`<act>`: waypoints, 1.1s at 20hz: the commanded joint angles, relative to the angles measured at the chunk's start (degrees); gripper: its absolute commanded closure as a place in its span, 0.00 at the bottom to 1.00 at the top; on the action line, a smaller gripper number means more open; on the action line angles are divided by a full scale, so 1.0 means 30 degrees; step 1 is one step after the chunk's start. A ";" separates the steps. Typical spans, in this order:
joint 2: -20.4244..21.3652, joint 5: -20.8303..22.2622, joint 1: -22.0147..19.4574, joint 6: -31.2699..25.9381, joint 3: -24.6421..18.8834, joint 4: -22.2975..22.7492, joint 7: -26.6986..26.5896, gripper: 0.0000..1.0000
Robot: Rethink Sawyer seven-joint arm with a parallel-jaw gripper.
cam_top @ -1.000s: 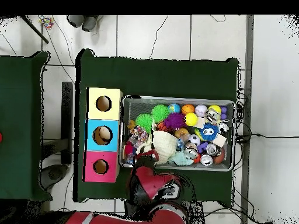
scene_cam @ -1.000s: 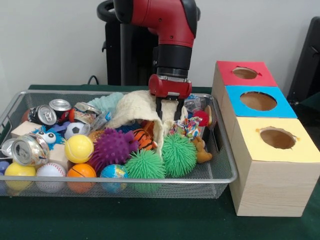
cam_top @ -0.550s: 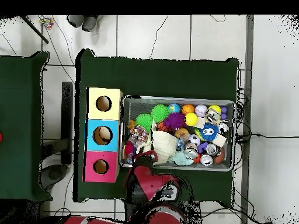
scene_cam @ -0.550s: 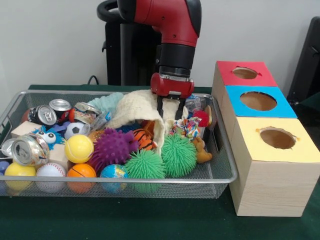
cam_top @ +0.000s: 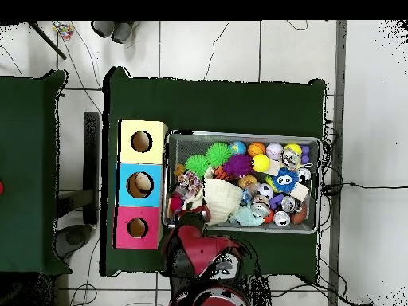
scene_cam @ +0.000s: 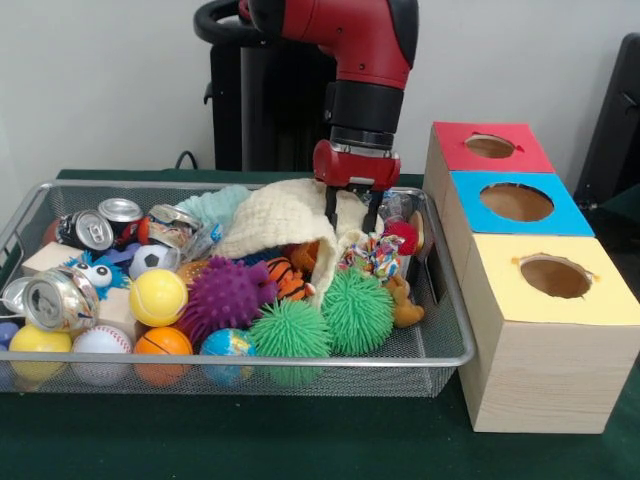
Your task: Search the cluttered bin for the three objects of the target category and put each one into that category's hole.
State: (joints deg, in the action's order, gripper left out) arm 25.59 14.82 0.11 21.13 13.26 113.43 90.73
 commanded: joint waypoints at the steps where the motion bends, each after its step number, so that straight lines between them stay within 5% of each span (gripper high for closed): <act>1: 0.0843 -0.0065 0.0164 -0.5379 -0.4409 0.2058 0.2977 0.00; 10: 0.2848 -0.0085 -0.0351 -0.8203 -0.5131 0.1375 0.1931 0.00; 22: 0.2412 0.0626 -0.0743 -0.7182 -0.5473 0.1097 0.2024 0.00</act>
State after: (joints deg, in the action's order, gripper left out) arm 34.61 14.91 -1.10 4.71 4.37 115.67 90.74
